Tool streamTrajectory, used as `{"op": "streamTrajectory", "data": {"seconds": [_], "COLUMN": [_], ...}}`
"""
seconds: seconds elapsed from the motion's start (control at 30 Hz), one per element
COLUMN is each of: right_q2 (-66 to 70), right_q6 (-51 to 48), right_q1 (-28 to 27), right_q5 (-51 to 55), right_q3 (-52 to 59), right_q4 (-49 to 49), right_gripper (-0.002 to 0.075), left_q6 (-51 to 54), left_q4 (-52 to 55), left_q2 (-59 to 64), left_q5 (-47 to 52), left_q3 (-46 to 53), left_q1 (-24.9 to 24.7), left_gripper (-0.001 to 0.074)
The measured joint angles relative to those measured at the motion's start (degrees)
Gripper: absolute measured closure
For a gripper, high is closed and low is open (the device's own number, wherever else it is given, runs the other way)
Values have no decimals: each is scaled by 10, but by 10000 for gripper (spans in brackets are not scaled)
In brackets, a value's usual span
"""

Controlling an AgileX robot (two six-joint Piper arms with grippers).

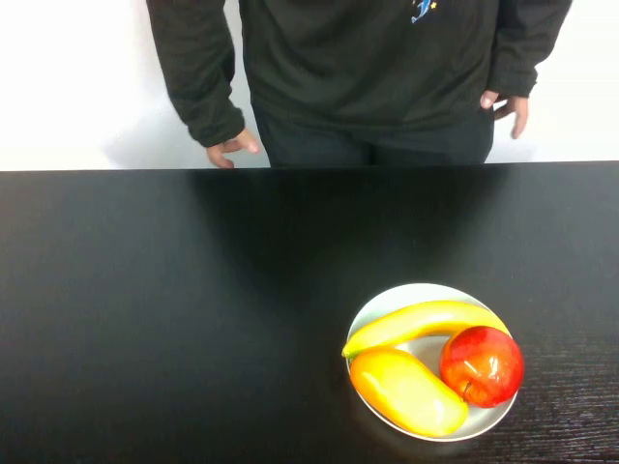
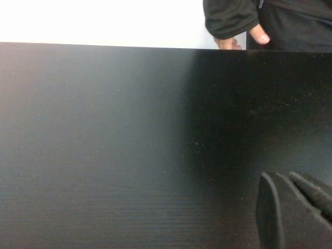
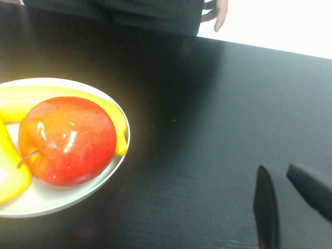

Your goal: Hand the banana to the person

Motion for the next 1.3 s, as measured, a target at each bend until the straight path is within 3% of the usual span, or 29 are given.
{"op": "streamTrajectory", "data": {"seconds": [1.0,1.03,1.1,1.3], "right_q2": [0,0,0,0], "right_q6": [0,-2,0,-2], "right_q1": [0,0,0,0], "right_q5": [0,-35,-1,-94], "right_q3": [0,0,0,0], "right_q4": [-1,3,24,183], "right_gripper": [736,736,736,736], "left_q6": [0,0,0,0], "left_q4": [0,0,0,0], "left_q2": [0,0,0,0], "left_q5": [0,0,0,0], "left_q3": [0,0,0,0], "left_q1": [0,0,0,0], "left_gripper": [738,738,738,738]}}
